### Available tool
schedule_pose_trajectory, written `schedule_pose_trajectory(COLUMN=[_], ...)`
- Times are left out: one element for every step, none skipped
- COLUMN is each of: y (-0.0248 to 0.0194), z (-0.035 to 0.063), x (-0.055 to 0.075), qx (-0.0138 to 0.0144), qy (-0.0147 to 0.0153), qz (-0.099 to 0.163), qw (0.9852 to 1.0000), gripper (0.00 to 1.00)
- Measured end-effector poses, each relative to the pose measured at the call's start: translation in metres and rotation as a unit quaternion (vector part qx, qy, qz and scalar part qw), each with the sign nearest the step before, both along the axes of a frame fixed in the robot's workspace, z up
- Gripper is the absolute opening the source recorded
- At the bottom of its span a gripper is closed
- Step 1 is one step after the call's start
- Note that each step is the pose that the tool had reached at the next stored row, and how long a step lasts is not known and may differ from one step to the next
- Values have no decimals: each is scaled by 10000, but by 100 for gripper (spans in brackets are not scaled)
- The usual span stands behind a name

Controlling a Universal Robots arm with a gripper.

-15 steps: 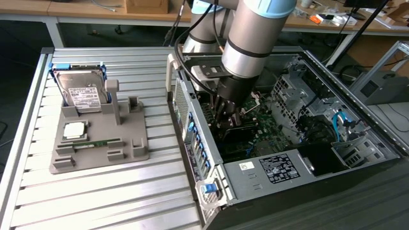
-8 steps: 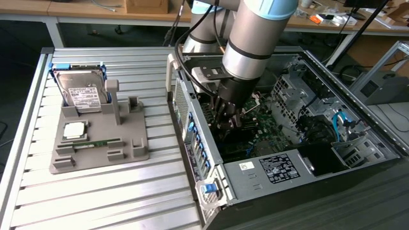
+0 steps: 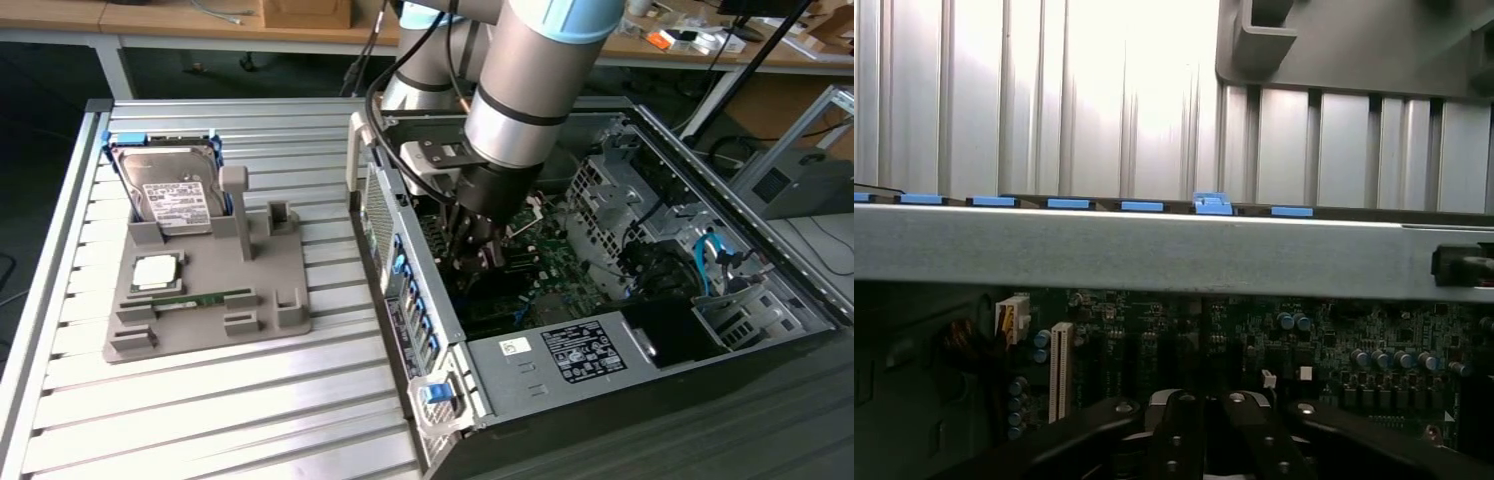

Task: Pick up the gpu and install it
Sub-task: 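Press down on the gpu until it lock into place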

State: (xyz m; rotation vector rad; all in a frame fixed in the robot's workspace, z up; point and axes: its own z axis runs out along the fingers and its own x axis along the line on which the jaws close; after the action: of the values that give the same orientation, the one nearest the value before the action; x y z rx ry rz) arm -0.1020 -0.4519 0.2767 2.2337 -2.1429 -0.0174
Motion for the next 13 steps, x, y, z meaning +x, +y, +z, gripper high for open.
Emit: schedule_pose_trajectory(y=[1,1,1,0,0,0,-1,-1,0,0,0,0,-1], z=[0,1,0,0,-1,-2,-4,-6,-10,-14,-18,-21,-26], x=[0,-1,-1,-1,-1,-1,-1,-1,-1,-1,-1,-1,-1], qx=[-1,1,2,2,3,3,2,2,2,3,4,3,1], qy=[0,0,1,1,1,1,2,2,2,1,1,1,2], qz=[1,0,0,0,0,0,0,1,1,2,2,3,3], qw=[10000,10000,10000,10000,10000,10000,10000,10000,10000,10000,10000,10000,10000], gripper=[11,11,11,11,11,11,11,11,11,11,11,11,11])
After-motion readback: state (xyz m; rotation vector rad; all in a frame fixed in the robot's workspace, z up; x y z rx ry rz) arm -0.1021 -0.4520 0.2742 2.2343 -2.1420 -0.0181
